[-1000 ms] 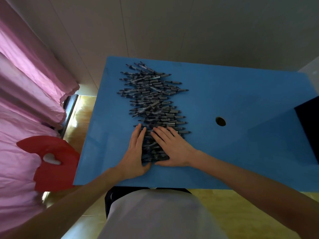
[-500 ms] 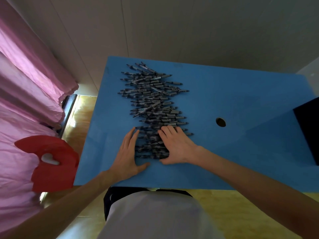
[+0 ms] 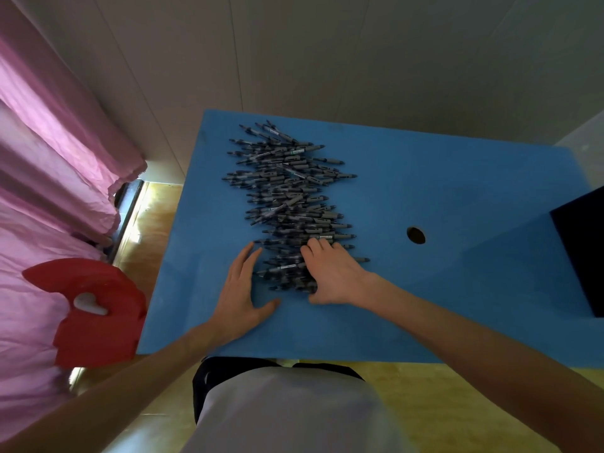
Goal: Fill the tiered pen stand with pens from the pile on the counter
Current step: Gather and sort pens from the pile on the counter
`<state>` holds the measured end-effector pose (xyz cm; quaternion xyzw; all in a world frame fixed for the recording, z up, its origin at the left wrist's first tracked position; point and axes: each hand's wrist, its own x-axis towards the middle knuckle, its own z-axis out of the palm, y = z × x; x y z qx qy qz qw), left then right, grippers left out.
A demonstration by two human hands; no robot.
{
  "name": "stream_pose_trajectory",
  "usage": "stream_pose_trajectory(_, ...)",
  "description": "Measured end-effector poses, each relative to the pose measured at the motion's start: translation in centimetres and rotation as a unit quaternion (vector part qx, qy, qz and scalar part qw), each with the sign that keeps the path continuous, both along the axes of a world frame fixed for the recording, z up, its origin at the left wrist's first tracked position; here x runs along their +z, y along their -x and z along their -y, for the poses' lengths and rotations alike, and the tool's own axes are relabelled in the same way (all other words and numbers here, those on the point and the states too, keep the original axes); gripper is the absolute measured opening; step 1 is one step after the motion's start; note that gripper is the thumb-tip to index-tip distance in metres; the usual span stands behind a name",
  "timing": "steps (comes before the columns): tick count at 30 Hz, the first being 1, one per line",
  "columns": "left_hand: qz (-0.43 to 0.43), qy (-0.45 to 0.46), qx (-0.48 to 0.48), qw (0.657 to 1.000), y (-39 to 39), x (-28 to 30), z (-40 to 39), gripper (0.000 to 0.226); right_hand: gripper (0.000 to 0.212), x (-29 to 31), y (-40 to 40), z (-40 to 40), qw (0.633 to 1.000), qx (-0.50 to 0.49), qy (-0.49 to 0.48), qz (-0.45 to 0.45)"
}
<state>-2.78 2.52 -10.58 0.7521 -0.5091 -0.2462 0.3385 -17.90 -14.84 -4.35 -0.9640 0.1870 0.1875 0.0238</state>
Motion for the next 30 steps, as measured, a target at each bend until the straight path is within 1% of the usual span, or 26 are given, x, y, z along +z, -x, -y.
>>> stream_pose_trajectory(6,-0.009,0.002,0.015,1.000,0.2,-0.2,0.2,0.103,0.070,0.1,-1.1,-0.4,1.000,-0.030,-0.003,-0.006)
stream_pose_trajectory(9,-0.007,-0.012,0.005,1.000,0.5,-0.2,0.3,0.110,0.063,0.1,-1.3,-0.3,0.999,-0.040,-0.015,0.009)
stream_pose_trajectory(13,-0.035,-0.005,-0.012,0.999,1.0,-0.1,0.5,0.116,0.053,0.5,-1.4,0.2,0.998,-0.037,-0.038,0.023)
stream_pose_trajectory(15,-0.048,-0.003,-0.002,0.999,1.1,0.2,0.7,0.114,0.046,0.7,-1.4,0.5,0.998,-0.037,-0.047,0.028)
stream_pose_trajectory(19,-0.061,0.004,-0.010,0.998,0.6,0.8,1.3,0.110,0.042,0.7,-1.5,1.0,0.998,-0.038,-0.045,0.030)
stream_pose_trajectory(25,-0.073,0.042,-0.014,0.996,0.3,1.5,1.4,0.108,0.041,0.6,-1.3,1.8,0.998,-0.025,-0.040,0.029)
stream_pose_trajectory(27,-0.077,0.069,-0.007,0.995,0.2,1.5,1.3,0.108,0.041,0.6,-1.2,2.0,0.999,-0.015,-0.035,0.029)
stream_pose_trajectory(30,-0.079,0.113,0.023,0.990,-0.6,1.9,1.3,0.104,0.044,1.3,-1.0,2.8,0.999,-0.027,-0.030,0.033)
